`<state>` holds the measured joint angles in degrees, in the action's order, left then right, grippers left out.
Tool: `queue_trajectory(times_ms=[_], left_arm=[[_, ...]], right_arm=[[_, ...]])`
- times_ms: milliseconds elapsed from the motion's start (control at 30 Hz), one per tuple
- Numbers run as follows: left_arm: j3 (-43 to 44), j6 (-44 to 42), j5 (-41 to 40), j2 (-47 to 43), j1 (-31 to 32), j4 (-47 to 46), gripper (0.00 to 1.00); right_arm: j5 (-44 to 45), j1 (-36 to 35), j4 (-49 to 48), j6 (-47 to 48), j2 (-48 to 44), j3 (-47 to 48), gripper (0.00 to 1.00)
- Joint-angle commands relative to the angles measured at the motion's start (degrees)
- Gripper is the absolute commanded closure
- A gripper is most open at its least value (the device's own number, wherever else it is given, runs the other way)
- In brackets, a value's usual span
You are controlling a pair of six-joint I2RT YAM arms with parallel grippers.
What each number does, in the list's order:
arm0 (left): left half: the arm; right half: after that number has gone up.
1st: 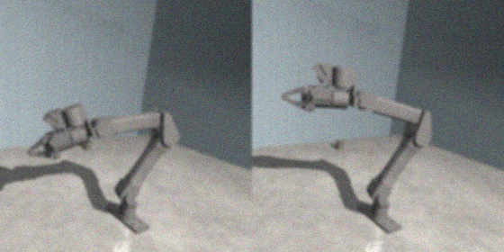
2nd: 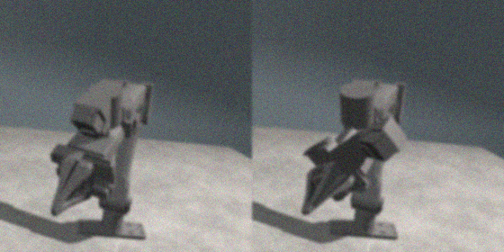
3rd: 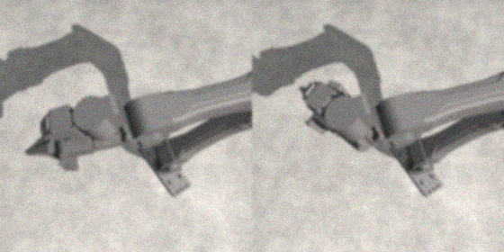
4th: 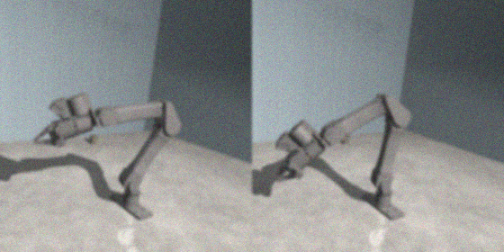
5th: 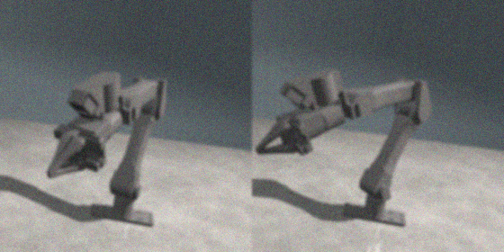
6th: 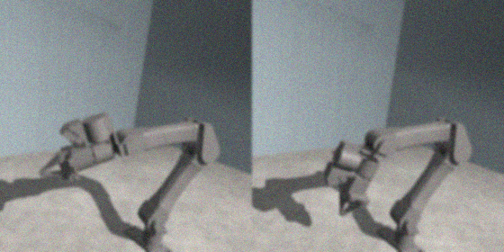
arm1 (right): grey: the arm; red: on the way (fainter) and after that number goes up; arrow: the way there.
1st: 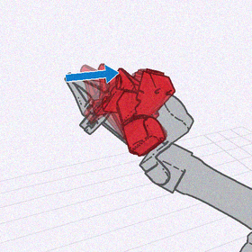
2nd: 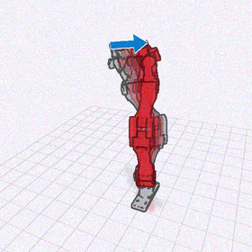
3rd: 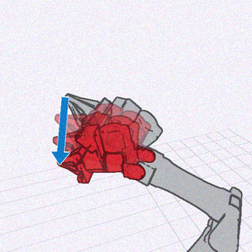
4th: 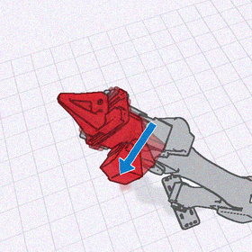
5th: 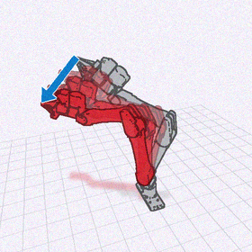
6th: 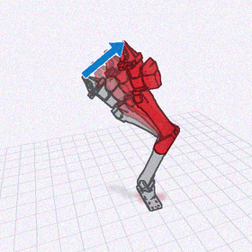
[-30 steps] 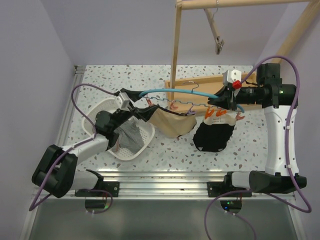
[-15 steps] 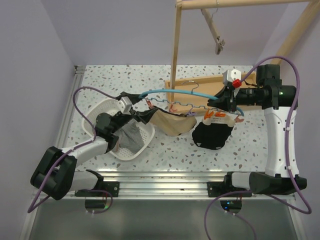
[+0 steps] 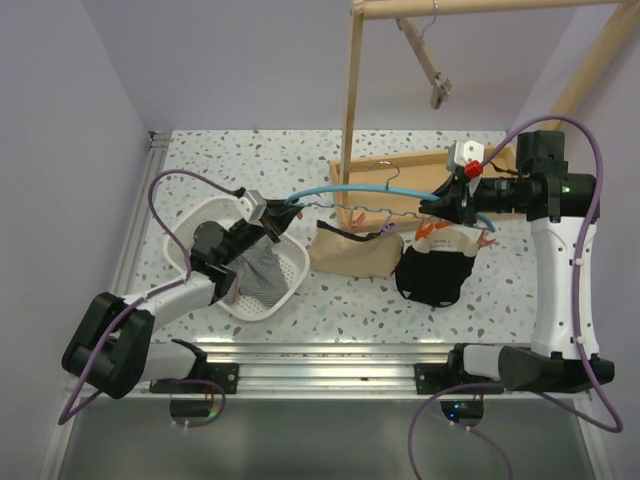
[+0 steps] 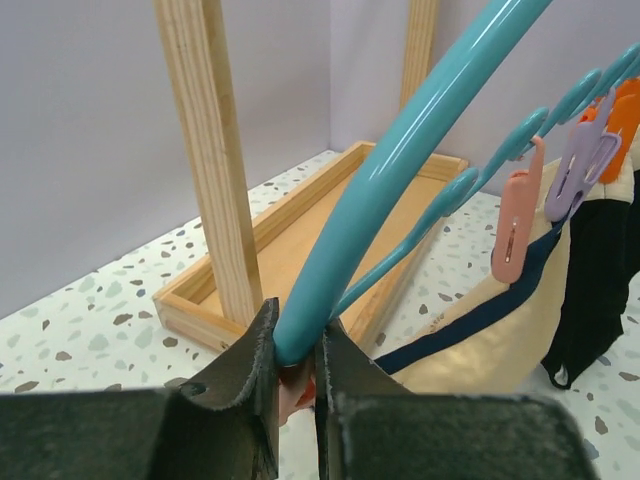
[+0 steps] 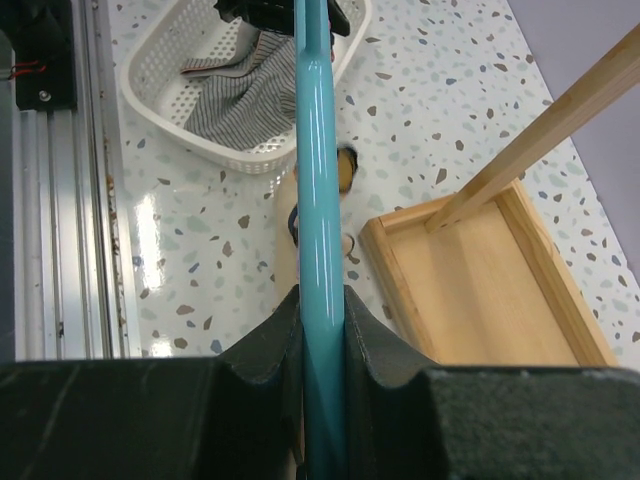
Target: Remove the underwear clipped to the hanger
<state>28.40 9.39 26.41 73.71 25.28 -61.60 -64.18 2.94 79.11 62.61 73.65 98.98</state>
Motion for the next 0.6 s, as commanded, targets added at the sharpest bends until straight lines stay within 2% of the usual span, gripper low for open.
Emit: queue_trajectory(times_ms=[0, 67, 133, 167, 200, 267, 300, 400, 567], left_arm=[[2.7, -1.0, 3.1, -1.3, 1.5, -2.7, 0.89], [2.4, -0.7, 3.0, -1.7, 1.4, -2.6, 0.69], [2.0, -0.2, 2.8, -2.1, 1.5, -2.9, 0.53], [1.9, -0.1, 2.6, -2.3, 1.5, -2.8, 0.49], [1.7, 0.3, 2.3, -2.6, 1.5, -2.8, 0.38], [1.0, 0.7, 1.3, -3.4, 1.5, -3.0, 0.25], [0.7, 1.1, 0.8, -3.9, 1.4, -3.1, 0.12], [-1.2, 1.2, -2.8, -6.6, 1.5, -2.4, 0.00], [-4.4, -0.6, -12.8, -14.4, 1.5, 6.3, 0.00]], right_arm=[[-4.6, -0.7, -0.1, -2.7, -0.9, -0.1, 1.00], [-4.3, -0.7, -0.9, -3.5, -1.0, -0.4, 1.00], [-4.2, -0.7, -1.7, -4.2, -1.3, -0.5, 1.00], [-4.1, -0.7, -1.9, -4.5, -1.5, -0.5, 1.00], [-3.9, -0.7, -2.6, -5.1, -1.7, -0.6, 1.00], [-3.5, -0.7, -3.5, -6.2, -1.9, -1.0, 1.00], [-2.9, -0.7, -5.0, -7.8, -2.1, -1.2, 1.00], [-1.5, -0.7, -10.3, -13.4, -3.0, -2.3, 1.00], [2.2, -0.7, -19.5, -22.8, -4.9, -5.6, 1.00]])
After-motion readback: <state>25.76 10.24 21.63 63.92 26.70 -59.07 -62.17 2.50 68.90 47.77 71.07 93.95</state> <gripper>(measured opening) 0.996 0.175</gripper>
